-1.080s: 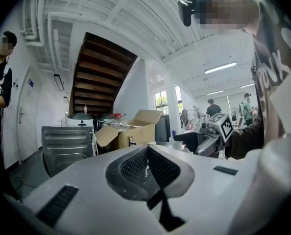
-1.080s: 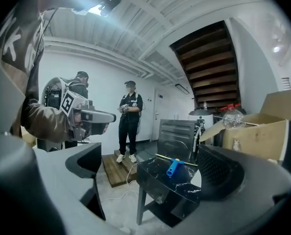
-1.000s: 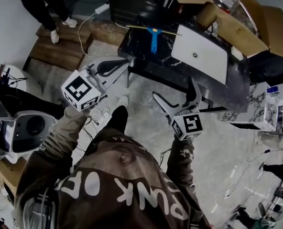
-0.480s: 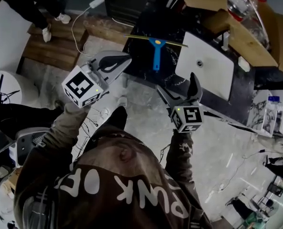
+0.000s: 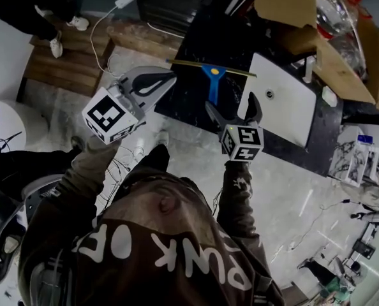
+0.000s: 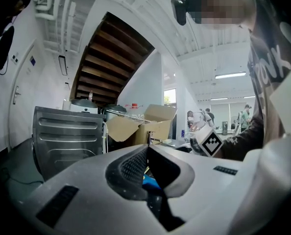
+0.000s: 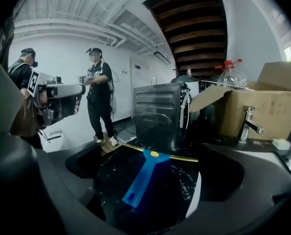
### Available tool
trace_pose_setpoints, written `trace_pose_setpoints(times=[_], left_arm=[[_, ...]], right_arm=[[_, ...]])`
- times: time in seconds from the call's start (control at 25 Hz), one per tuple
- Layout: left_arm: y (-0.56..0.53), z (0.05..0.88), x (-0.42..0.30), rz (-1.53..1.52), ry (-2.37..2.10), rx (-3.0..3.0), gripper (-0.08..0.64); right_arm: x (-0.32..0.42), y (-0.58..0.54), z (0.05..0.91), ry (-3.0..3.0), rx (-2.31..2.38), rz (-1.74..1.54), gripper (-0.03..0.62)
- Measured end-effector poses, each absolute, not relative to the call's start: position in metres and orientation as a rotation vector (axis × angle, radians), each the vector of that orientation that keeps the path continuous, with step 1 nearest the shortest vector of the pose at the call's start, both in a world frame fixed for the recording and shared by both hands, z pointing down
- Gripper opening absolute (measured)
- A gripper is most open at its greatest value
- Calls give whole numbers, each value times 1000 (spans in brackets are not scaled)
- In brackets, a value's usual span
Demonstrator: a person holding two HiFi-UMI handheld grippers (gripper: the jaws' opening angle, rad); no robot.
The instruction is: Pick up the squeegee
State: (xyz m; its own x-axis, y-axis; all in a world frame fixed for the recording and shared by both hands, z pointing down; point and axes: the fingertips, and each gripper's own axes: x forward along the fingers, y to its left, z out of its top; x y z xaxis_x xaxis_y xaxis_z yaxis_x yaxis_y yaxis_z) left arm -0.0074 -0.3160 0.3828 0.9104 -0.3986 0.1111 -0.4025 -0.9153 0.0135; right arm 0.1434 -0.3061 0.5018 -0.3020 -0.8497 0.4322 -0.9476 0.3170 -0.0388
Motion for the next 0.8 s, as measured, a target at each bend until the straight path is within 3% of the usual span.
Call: trace_pose_setpoints(times=[0.64, 0.8], left_arm=[[-343, 389, 4, 159, -659, 2988, 3], [-348, 390, 10, 161, -664, 2986, 3]], right_arm=[[140, -374, 604, -1956, 1562, 666, 592], [134, -375, 617, -1929, 1461, 731, 526]])
